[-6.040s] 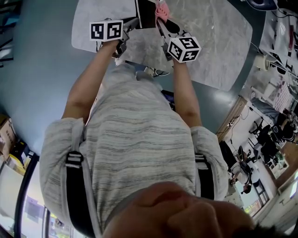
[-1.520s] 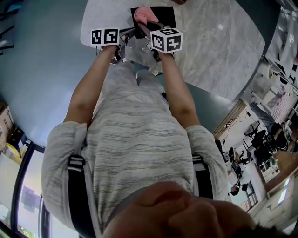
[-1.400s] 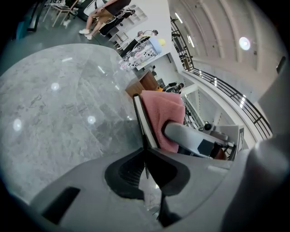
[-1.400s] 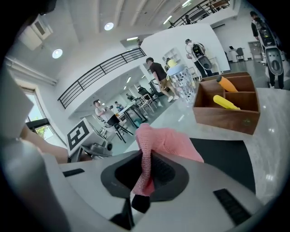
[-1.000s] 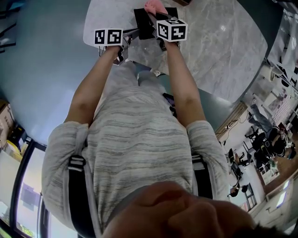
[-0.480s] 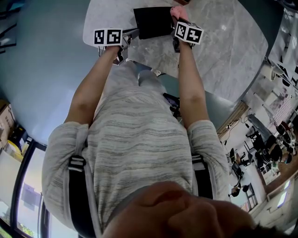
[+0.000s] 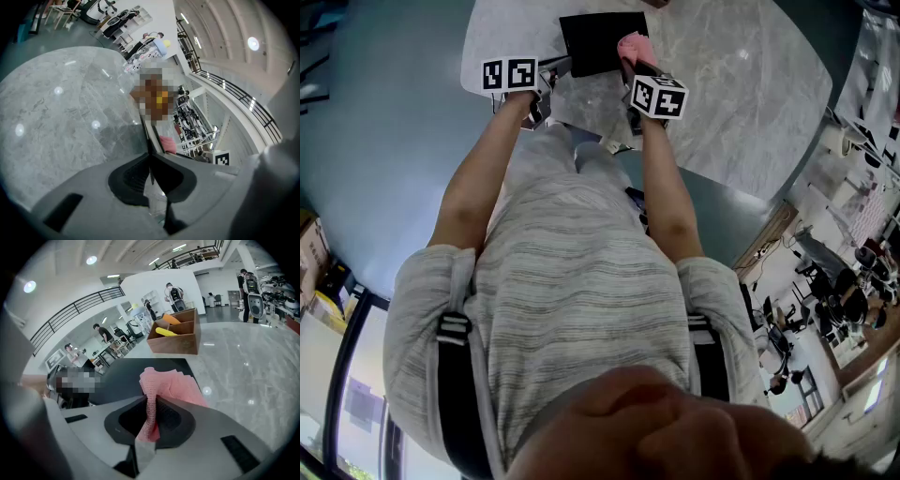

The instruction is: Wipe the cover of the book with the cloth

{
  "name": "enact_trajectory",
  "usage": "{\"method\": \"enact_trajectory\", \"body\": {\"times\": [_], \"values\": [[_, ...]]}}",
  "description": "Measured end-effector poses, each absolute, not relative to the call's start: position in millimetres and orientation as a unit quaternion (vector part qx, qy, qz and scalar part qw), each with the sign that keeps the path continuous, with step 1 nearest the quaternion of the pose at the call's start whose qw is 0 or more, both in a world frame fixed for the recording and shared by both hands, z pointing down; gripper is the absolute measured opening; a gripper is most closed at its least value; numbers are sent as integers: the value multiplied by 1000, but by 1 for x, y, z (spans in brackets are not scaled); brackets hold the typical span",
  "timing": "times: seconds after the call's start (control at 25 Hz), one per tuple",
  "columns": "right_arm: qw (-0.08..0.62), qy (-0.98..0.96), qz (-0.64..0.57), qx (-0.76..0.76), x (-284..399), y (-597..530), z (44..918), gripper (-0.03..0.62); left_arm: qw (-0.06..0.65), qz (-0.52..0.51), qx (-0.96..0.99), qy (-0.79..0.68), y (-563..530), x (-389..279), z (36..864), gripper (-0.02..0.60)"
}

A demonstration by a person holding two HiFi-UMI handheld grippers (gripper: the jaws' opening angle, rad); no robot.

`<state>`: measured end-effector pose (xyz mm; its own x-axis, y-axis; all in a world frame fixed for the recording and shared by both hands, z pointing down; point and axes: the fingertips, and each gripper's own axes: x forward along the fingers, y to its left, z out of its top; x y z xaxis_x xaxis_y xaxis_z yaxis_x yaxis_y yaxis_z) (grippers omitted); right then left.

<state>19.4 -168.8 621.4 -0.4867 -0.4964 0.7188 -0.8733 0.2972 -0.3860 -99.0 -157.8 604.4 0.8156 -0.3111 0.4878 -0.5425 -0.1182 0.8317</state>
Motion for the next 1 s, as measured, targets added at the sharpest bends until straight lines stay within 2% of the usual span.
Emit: {"method": "enact_trajectory", "body": {"times": [0.28, 0.52, 0.68, 1.0], "values": [[216, -812, 383, 383, -48, -147, 591, 35, 597, 101, 739, -296, -158, -100, 606, 29], [197, -841, 392, 317, -78, -127, 567, 35, 599, 101, 737, -297, -156, -101, 607, 29], [178, -854, 399, 281, -86, -110, 546, 35, 598, 103, 737, -297, -155, -101, 604, 29], [176, -861, 370, 300, -70, -97, 525, 35, 575, 160, 735, -321, -152, -105, 611, 32]]}}
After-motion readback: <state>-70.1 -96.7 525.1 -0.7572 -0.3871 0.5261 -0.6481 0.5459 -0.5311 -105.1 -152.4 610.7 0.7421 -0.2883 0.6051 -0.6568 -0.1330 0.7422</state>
